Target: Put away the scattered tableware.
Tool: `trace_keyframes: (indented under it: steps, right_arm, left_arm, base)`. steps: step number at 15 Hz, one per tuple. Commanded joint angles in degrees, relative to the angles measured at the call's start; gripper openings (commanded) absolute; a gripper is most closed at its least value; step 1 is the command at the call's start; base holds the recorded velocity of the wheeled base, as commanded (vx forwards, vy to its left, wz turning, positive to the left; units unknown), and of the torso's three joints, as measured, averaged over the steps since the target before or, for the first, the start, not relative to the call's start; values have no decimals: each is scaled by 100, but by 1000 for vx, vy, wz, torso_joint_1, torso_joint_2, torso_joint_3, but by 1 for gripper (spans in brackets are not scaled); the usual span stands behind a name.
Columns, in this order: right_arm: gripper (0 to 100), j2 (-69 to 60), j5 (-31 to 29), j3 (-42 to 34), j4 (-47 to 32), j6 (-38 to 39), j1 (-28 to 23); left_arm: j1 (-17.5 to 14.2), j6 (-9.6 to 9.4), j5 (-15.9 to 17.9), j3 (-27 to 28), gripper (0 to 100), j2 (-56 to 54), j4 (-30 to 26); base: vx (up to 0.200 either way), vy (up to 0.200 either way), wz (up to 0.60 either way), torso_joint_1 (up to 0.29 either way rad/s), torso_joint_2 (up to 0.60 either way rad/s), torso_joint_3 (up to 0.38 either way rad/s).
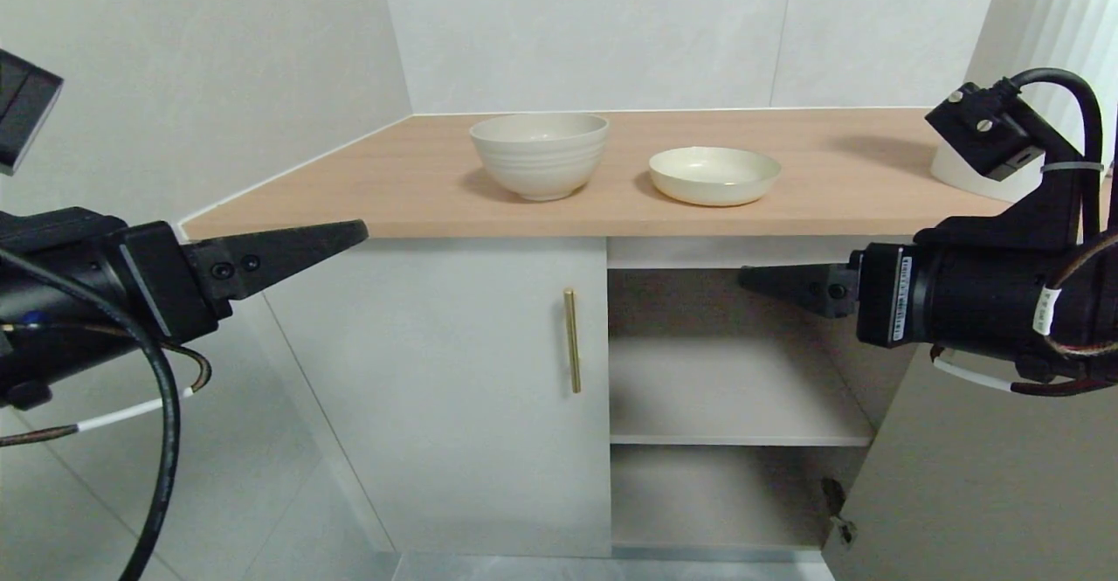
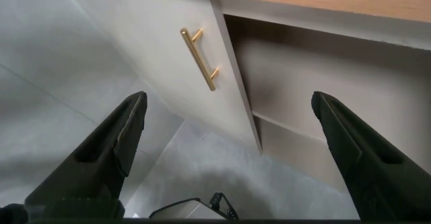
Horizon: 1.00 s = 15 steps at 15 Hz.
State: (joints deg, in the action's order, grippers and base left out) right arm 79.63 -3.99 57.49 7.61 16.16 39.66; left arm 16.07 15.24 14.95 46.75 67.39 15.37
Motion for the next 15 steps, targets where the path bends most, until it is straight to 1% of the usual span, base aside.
trace_keyframes:
  steps: [1, 2, 5, 9, 12, 14, 15]
  right_arm:
    - [100, -18, 3, -10, -5, 10, 16]
    - [100, -18, 3, -36, 4, 1, 16]
    - [100, -18, 3, -45, 4, 1, 16]
    - [100, 26, 3, -36, 13, 1, 16]
    - [100, 229, 3, -27, 285, 1, -11]
    - [100, 598, -67, 25, 663, -8, -142]
    - [100, 747, -129, 201, 654, 1, -221]
  left_arm:
    - [2, -3, 8, 1, 100, 37, 1]
    - [2, -3, 8, 1, 100, 46, 1]
    - [2, -3, 8, 1, 100, 73, 1]
    - [2, -3, 17, 18, 100, 292, 1]
    - [10, 14, 114, 317, 100, 776, -69]
    - [10, 23, 105, 730, 100, 1285, -316]
    - [2, 111, 70, 915, 100, 1452, -553]
  base:
    - [0, 0, 0, 0, 0, 0]
    - [0, 0, 0, 17, -115, -56]
    - [0, 0, 0, 53, -240, -256]
    - [0, 0, 0, 129, -497, -314]
    - [0, 0, 0, 106, -325, -216]
    - [0, 0, 0, 32, -85, -49]
    - [0, 0, 0, 0, 0, 0]
